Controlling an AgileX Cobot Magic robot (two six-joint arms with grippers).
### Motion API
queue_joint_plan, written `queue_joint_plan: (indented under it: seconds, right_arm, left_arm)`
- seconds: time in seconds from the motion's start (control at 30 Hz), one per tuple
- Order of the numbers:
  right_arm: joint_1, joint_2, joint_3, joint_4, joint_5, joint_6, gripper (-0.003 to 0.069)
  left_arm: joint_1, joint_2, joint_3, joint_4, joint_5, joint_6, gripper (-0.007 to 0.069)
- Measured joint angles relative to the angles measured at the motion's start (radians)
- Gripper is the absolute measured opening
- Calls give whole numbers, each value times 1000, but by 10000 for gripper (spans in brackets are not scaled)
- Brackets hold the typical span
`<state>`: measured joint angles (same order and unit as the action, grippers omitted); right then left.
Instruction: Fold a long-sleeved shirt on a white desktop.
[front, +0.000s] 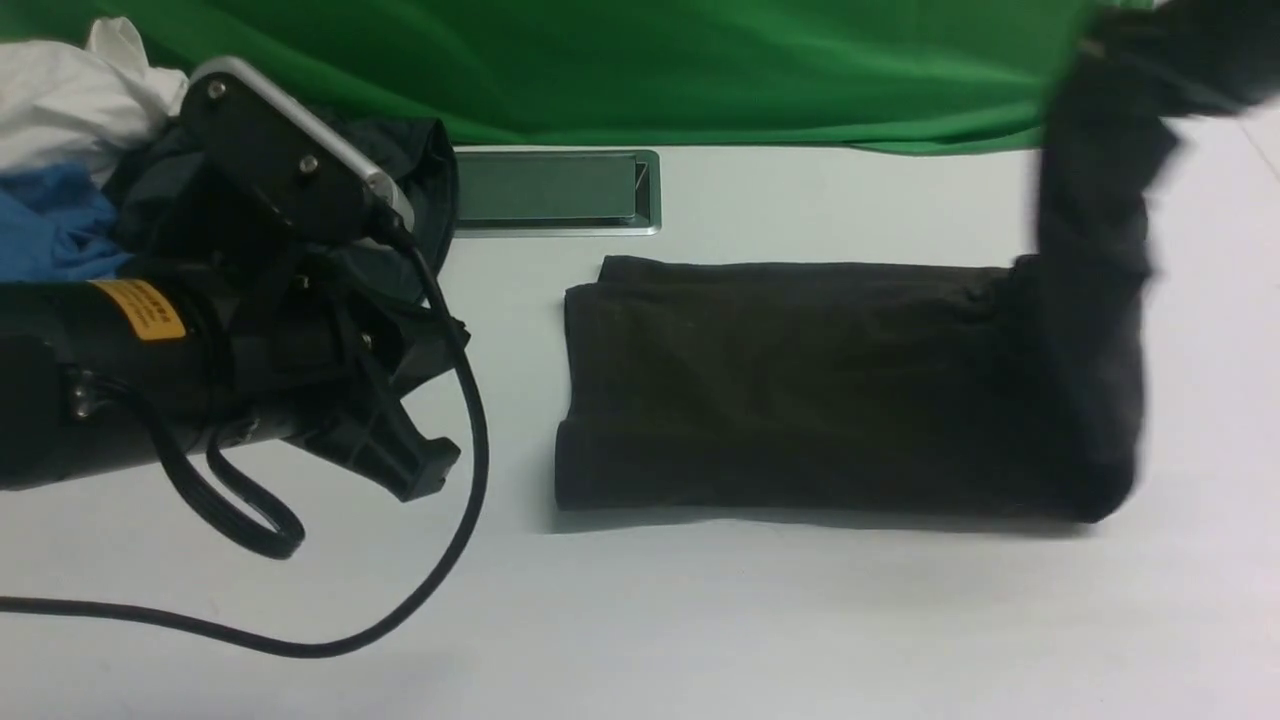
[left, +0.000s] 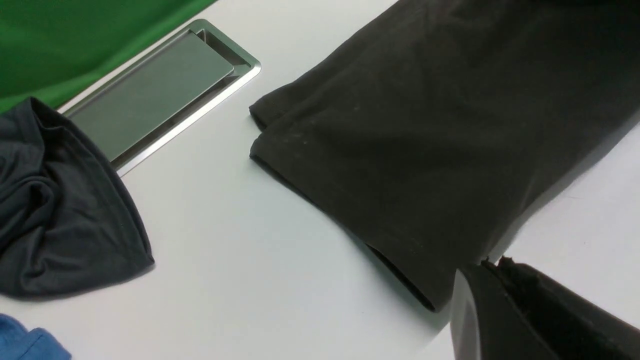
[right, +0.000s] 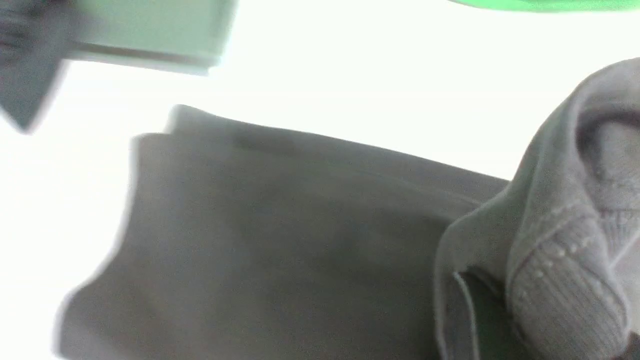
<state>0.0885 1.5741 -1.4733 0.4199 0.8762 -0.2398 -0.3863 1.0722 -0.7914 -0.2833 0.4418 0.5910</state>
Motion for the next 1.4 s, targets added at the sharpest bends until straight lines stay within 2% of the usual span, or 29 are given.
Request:
queue_joint_plan:
  seconds: [0.13, 0.47, 0.73, 0.83, 0.97, 1.0, 1.03, 1.07, 1.17, 1.23, 1.33, 1.37, 1.4]
  right_arm:
    - [107, 89, -77, 111, -8, -58, 93]
    - [284, 324, -264, 158, 126, -98, 93]
    - [357, 468, -381, 226, 168, -93, 95]
    - [379, 506, -406, 238, 159, -59, 136]
    - [402, 534, -424, 266, 117, 6, 428]
    - [402, 534, -435, 277, 121, 12, 524]
    - [402, 534, -438, 278, 126, 12, 552]
    - [394, 530, -471, 283, 178, 12, 632]
    - [382, 520, -495, 277, 234, 8, 624]
    - [361, 483, -505, 221, 306, 8, 519]
    - [342, 392, -484, -1, 330, 45, 293]
    - [341, 386, -482, -17, 330, 49, 279]
    - [338, 343, -461, -127, 333, 82, 187]
  left_arm:
    - [0, 0, 0, 0, 1, 0, 18]
    - [0, 0, 0, 0, 3, 0, 18]
    - [0, 0, 0, 1, 3, 1, 18]
    - [0, 0, 0, 1, 3, 1, 18]
    - [0, 0, 0, 1, 3, 1, 18]
    - [0, 0, 0, 1, 3, 1, 18]
    - [0, 0, 0, 1, 3, 1, 18]
    - [0, 0, 0, 1, 3, 1, 18]
    - [0, 0, 0, 0, 3, 1, 18]
    - [0, 0, 0, -1, 3, 1, 18]
    - [0, 0, 0, -13, -5, 1, 18]
    - [0, 0, 0, -15, -7, 1, 18]
    - [0, 0, 0, -28, -13, 1, 18]
